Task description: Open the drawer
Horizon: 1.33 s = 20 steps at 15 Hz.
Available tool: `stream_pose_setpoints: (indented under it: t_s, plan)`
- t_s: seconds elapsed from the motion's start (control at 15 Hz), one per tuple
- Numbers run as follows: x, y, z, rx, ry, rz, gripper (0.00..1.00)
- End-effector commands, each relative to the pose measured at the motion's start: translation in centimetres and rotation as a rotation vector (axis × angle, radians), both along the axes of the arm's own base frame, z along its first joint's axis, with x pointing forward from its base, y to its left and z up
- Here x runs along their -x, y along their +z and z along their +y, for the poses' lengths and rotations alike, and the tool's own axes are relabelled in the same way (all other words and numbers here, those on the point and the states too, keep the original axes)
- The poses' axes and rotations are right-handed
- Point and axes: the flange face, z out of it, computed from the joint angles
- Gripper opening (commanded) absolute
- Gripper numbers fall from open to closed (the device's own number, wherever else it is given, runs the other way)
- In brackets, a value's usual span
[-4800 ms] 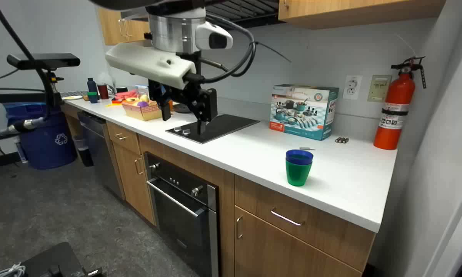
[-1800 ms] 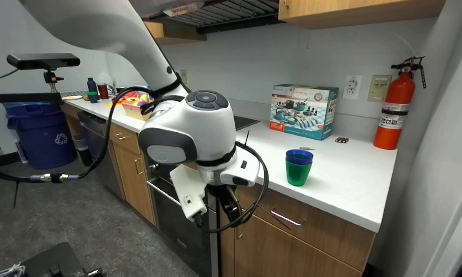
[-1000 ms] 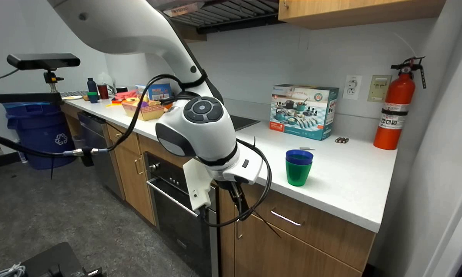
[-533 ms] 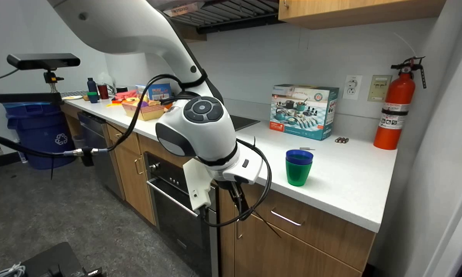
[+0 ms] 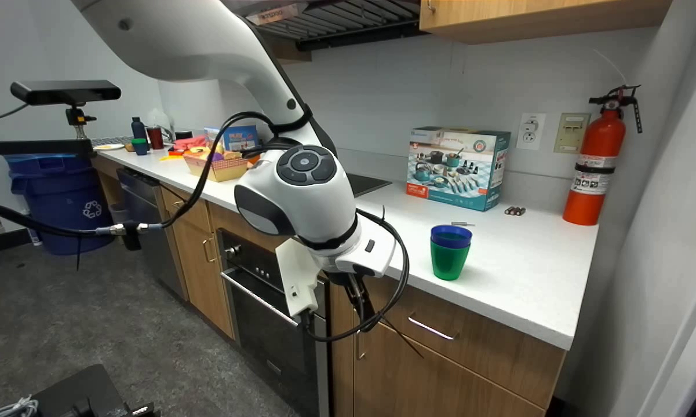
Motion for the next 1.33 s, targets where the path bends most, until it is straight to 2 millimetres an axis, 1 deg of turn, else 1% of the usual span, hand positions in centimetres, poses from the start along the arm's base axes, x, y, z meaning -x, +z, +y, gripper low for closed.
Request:
stream_pose_setpoints:
  t_s: [0.0, 0.27, 0.47, 0.67, 0.87, 1.27]
  plan:
    - [0.0, 0.0, 0.0, 0.0, 0.0, 0.0, 1.0]
    - [-0.1, 0.3, 0.2, -0.012, -0.034, -0.024, 1.0]
    - [0.0, 1.0, 0.5, -0.067, -0.131, -0.07, 1.0]
    - [-0.1, 1.5, 0.6, -0.095, -0.193, -0.131, 1.0]
    - [0.6, 0.4, 0.6, -0.09, -0.225, -0.16, 1.0]
    - [3.3, -3.6, 0.1, -0.042, -0.264, -0.157, 1.0]
